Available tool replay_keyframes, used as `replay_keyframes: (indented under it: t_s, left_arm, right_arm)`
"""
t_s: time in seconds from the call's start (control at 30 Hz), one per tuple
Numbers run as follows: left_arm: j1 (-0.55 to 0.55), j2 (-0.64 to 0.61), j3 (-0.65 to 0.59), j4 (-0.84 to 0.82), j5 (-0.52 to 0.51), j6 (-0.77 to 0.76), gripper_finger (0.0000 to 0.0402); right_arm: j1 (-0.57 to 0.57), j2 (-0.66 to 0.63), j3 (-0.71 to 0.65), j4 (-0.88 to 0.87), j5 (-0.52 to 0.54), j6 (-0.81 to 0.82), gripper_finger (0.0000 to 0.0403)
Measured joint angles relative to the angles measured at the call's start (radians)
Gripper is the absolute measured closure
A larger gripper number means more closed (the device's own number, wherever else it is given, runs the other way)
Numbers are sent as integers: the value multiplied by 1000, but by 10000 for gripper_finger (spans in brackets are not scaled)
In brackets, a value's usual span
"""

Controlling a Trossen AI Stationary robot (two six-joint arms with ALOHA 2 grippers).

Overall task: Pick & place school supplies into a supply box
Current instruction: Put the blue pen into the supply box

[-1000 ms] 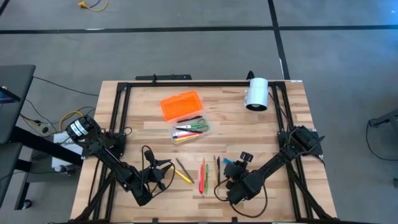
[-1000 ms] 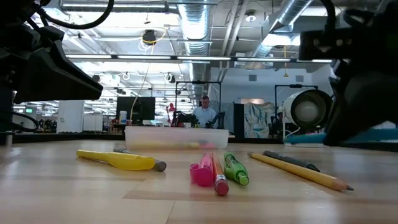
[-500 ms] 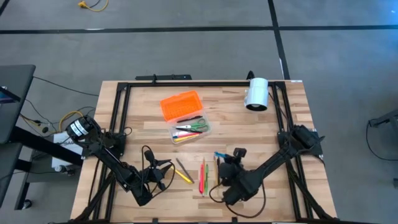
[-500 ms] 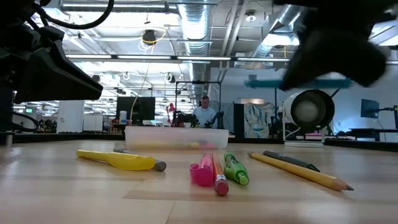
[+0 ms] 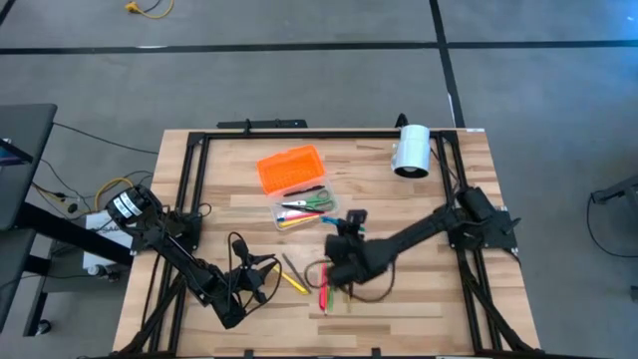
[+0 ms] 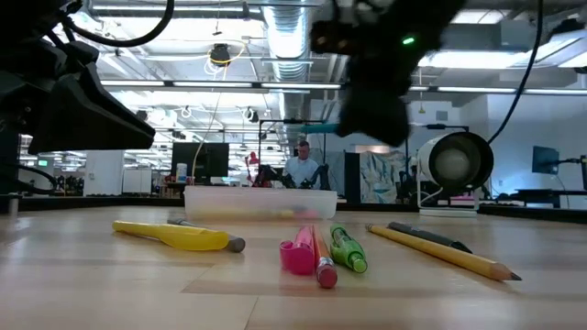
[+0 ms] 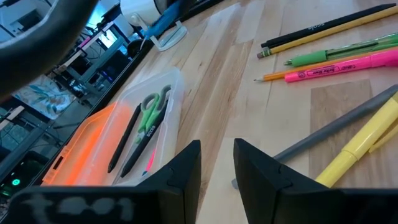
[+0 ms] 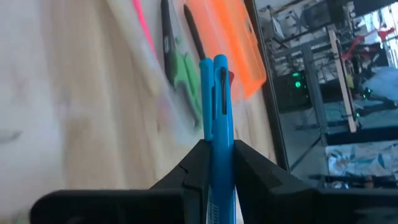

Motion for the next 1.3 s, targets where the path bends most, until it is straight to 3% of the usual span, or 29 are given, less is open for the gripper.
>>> replay_keyframes:
  t_s: [0.33,0.5,0.8,1.0,1.3]
  left_arm:
    - [0,0,0,0,1,0,314]
    - [0,0,0,0,1,0,314]
    - [0,0,0,-7,1,0,314]
    - [0,0,0,-7,1,0,314]
    - [0,0,0,-7,1,-1,314]
  right_arm:
    - [-210,0,0,354,-194,-405,359]
    - [-310,0,0,468,-424,-527,359]
    - [-406,5,0,515,-590,-523,359]
    - [-422,5,0,539,-641,-469,356]
    - [-441,5,0,579,-717,-448,303]
